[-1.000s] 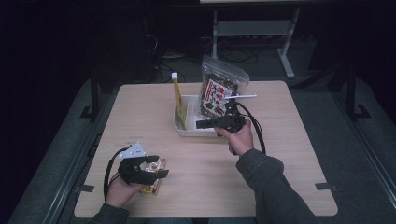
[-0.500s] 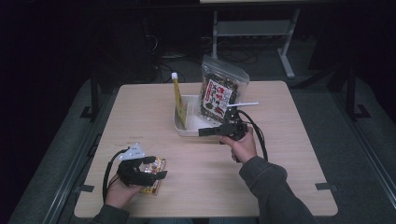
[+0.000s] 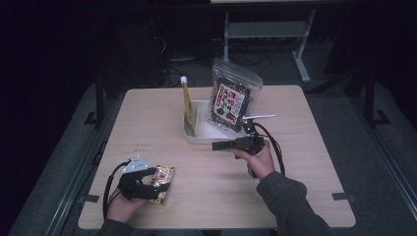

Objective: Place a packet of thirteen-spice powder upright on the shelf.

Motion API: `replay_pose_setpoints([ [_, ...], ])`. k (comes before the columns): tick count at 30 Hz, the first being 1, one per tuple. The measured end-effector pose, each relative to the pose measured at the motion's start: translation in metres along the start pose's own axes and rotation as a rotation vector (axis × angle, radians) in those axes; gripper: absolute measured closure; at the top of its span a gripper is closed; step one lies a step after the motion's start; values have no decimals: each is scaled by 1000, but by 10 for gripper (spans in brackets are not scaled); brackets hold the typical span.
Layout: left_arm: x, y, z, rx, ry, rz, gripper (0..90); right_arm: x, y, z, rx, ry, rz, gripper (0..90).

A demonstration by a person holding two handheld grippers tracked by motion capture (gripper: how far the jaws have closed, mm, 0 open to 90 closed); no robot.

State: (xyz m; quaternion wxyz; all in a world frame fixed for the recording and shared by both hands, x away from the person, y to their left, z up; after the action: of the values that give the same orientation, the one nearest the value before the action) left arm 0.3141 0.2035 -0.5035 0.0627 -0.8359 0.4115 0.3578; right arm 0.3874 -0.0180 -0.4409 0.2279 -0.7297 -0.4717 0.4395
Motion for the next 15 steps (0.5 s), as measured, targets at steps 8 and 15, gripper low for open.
replay_pose_setpoints([
  [8, 1, -5, 7, -2, -32, -41, 169, -2, -1, 4, 4, 7, -6, 445],
  [15, 4, -8, 10, -13, -44, -59, 170, 1, -5, 7, -3, -4, -10, 438],
])
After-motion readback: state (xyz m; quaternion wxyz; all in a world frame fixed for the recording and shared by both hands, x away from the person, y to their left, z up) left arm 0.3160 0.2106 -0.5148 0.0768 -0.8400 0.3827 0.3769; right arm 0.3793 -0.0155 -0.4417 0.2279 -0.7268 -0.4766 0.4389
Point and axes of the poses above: each handheld gripper's, and its own axes: x roughly forward along the jaws, z roughly out of its underside, y roughly to its right, the point moved 10 cm from there along x, roughly forward along the jaws, and after that the axes turned 5 degrees about z, right-handed, at the moved point
